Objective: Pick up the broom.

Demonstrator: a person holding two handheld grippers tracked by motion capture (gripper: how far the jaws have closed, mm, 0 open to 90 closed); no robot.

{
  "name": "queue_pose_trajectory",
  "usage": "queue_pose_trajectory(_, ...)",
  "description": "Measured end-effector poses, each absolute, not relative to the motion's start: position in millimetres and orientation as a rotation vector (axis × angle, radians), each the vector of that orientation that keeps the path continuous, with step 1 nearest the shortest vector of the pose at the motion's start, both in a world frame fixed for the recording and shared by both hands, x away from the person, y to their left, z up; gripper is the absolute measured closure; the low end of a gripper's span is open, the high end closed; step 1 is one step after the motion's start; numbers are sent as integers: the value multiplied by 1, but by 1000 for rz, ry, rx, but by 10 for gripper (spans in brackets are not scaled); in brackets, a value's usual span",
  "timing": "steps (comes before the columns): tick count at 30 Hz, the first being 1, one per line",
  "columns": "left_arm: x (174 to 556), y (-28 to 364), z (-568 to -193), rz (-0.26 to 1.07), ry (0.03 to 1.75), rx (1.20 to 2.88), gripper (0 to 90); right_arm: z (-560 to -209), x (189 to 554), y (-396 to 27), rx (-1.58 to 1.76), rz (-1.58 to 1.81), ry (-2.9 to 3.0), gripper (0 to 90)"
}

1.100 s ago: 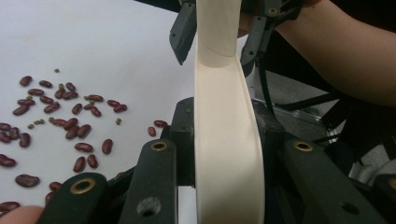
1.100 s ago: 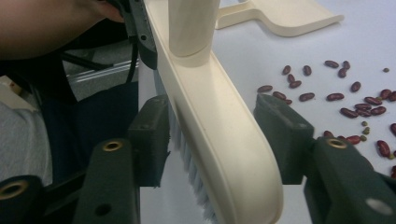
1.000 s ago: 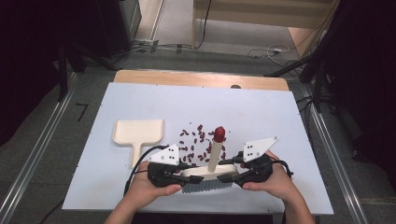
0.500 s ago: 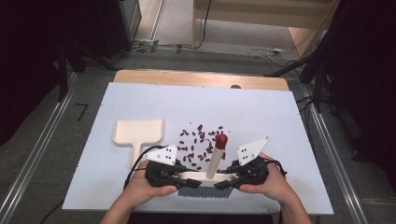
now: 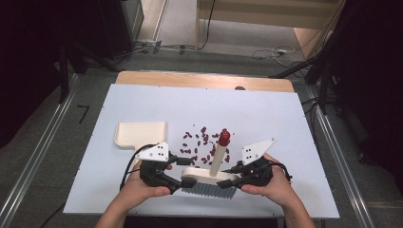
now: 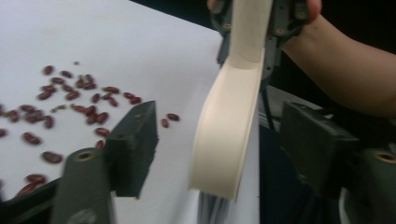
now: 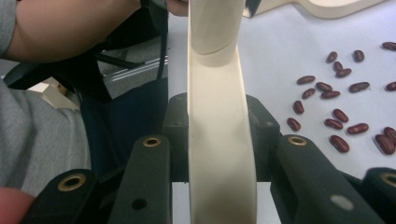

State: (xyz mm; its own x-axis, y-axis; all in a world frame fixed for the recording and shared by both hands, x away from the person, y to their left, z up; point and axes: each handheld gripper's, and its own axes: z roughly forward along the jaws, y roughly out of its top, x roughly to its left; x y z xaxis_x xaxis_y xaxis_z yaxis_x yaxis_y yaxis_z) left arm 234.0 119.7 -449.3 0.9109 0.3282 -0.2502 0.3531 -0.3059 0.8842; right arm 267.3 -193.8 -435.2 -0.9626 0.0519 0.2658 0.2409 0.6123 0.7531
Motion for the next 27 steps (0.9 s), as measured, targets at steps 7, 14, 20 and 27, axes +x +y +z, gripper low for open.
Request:
queue_pose_trajectory(7, 238, 143, -453, 14, 595, 1842, 24, -439, 269, -193, -273, -1253, -2629, 655)
queue_pose_trajectory(14, 236, 168, -452, 93, 639, 1776, 0, -449, 272, -189, -309, -1220, -2627, 655)
queue_pose_trajectory(20, 236, 184, -455, 153, 698, 1759, 0, -459, 278, -185, -368, -1192, -2630, 655)
queue_pose_trajectory(27, 236, 199, -458, 198, 752, 1737, 0, -467, 291, -194, -441, -1197, -2616, 655)
